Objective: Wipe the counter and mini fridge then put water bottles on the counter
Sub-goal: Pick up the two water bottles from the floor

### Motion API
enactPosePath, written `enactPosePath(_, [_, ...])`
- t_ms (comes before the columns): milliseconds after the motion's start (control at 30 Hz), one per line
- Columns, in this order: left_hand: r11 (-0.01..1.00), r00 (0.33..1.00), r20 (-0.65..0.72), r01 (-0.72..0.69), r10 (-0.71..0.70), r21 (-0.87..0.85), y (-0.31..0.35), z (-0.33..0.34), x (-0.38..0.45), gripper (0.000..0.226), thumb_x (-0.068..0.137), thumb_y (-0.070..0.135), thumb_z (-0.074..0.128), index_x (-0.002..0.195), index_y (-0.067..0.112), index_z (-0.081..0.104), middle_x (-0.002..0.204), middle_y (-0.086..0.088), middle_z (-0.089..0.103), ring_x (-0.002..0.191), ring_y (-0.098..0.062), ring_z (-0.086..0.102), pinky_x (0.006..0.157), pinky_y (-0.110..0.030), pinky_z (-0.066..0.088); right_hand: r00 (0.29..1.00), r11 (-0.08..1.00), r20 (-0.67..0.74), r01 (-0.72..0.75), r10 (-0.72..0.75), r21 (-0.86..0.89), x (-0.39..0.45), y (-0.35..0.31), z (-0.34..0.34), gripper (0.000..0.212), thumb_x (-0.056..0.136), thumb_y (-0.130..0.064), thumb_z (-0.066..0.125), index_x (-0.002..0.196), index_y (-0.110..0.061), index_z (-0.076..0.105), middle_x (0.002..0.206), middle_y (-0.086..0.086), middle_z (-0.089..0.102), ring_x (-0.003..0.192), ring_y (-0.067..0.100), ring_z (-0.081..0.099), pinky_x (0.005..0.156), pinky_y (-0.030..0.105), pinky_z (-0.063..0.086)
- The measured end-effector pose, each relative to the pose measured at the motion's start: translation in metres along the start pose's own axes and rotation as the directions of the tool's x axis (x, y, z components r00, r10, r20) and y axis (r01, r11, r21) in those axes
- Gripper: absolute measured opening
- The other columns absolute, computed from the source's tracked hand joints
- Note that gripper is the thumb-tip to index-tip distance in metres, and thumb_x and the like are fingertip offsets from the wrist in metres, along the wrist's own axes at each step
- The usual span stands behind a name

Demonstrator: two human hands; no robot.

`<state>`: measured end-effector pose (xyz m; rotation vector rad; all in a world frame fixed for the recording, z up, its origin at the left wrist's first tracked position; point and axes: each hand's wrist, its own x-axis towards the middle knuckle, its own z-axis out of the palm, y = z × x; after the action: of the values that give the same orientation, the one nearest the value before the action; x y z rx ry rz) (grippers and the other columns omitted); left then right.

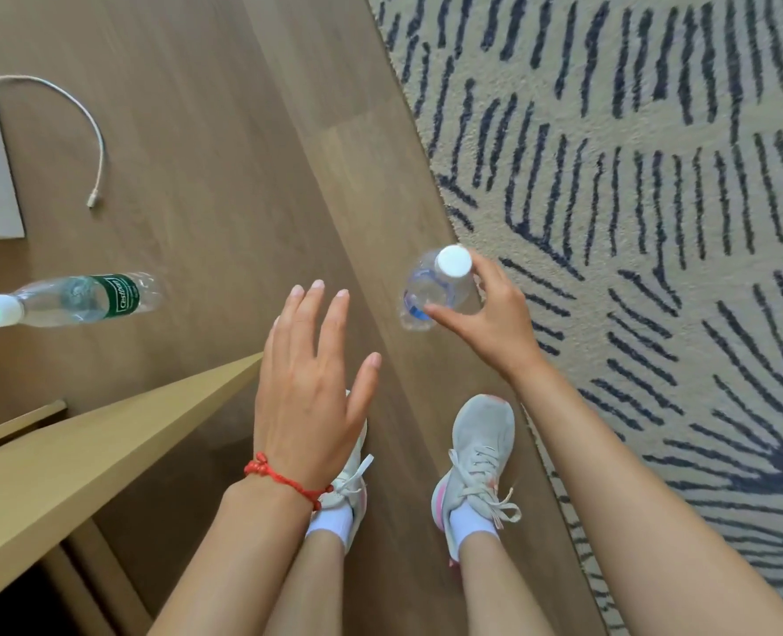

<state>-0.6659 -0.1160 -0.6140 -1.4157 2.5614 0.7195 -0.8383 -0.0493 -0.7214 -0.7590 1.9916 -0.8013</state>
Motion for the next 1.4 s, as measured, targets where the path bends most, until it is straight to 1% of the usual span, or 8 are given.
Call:
enactPosePath(167, [1.000,1.000,-0.010,0.008,-0.008,-0.001,0.014,-0.034,0.007,0.056,0.087,0.034,0.038,0.129,-0.002,0.044,0.136,-0.025,0.044,0.131,-0.040,0.035,0.105,-0.052,0.033,0.990,0.969,0.024,-0.141,0.139,0.201,-0.005,-0.037,-0.037,0.058,0.071,-0.034,0.076,0.121,-0.028,0.048,0.116,0.001,0.055,0.107,0.011,0.053,0.086,0.022,0.041])
enactPosePath(300, [1.000,0.999,-0.035,0.010,-0.010,0.000,0.039,-0.081,0.016,0.056,0.087,0.034,0.037,0.128,-0.003,0.045,0.134,-0.027,0.046,0.130,-0.042,0.036,0.104,-0.052,0.034,0.988,0.954,0.047,-0.155,0.148,0.256,-0.019,-0.085,-0.081,0.064,0.074,-0.030,0.074,0.129,-0.027,0.042,0.119,0.006,0.050,0.102,0.011,0.058,0.087,0.031,0.048])
enactPosePath(467, [1.000,0.997,-0.077,-0.005,0.003,-0.025,0.081,-0.154,0.022,0.056,0.087,0.034,0.038,0.128,-0.003,0.046,0.133,-0.027,0.046,0.129,-0.042,0.038,0.104,-0.051,0.034,0.988,0.949,0.035,-0.154,0.151,0.276,-0.044,-0.154,-0.154,0.076,0.075,-0.035,0.072,0.138,-0.026,0.031,0.115,-0.002,0.047,0.103,0.011,0.055,0.086,0.034,0.047])
enactPosePath(633, [0.998,0.993,-0.114,0.000,-0.007,-0.060,0.122,-0.220,0.030,0.057,0.087,0.036,0.037,0.127,-0.004,0.047,0.133,-0.027,0.047,0.129,-0.042,0.038,0.105,-0.049,0.030,0.992,0.940,0.042,-0.124,0.117,0.317,-0.059,-0.227,-0.229,0.080,0.071,-0.038,0.073,0.138,-0.027,0.032,0.110,-0.009,0.054,0.098,0.000,0.057,0.064,0.011,0.050])
enactPosePath(800, [0.995,0.989,-0.149,-0.001,-0.014,-0.099,0.151,-0.268,0.039,0.058,0.086,0.037,0.036,0.128,-0.002,0.046,0.133,-0.026,0.047,0.129,-0.040,0.039,0.106,-0.048,0.030,0.997,0.930,0.020,-0.072,0.070,0.360,-0.054,-0.293,-0.283,0.073,0.067,-0.035,0.073,0.131,-0.020,0.041,0.115,0.001,0.059,0.100,0.007,0.060,0.068,0.013,0.052])
enactPosePath(1067, [0.995,0.980,-0.193,0.024,-0.043,-0.101,0.135,-0.308,0.094,0.056,0.086,0.036,0.039,0.128,0.000,0.047,0.134,-0.023,0.048,0.128,-0.038,0.041,0.102,-0.052,0.035,0.999,0.947,0.034,-0.027,0.016,0.319,0.006,-0.358,-0.284,0.066,0.064,-0.043,0.069,0.124,-0.024,0.047,0.113,-0.003,0.061,0.094,-0.005,0.060,0.068,0.004,0.046])
enactPosePath(1267, [0.995,0.979,-0.182,0.082,-0.092,-0.064,0.100,-0.348,0.145,0.056,0.086,0.036,0.038,0.127,0.000,0.048,0.132,-0.023,0.050,0.125,-0.040,0.043,0.099,-0.057,0.039,0.999,0.956,0.034,0.023,-0.034,0.292,0.070,-0.420,-0.271,0.050,0.064,-0.045,0.067,0.110,-0.041,0.049,0.108,-0.009,0.063,0.093,-0.004,0.062,0.069,0.006,0.047])
enactPosePath(1400, [0.986,0.958,-0.241,0.137,-0.157,-0.096,0.080,-0.384,0.173,0.057,0.088,0.037,0.036,0.129,0.000,0.047,0.134,-0.024,0.048,0.128,-0.040,0.040,0.101,-0.057,0.035,0.991,0.959,0.069,0.090,-0.112,0.270,0.112,-0.470,-0.270,0.048,0.068,-0.042,0.066,0.112,-0.041,0.048,0.107,-0.007,0.063,0.092,-0.003,0.063,0.068,0.008,0.049])
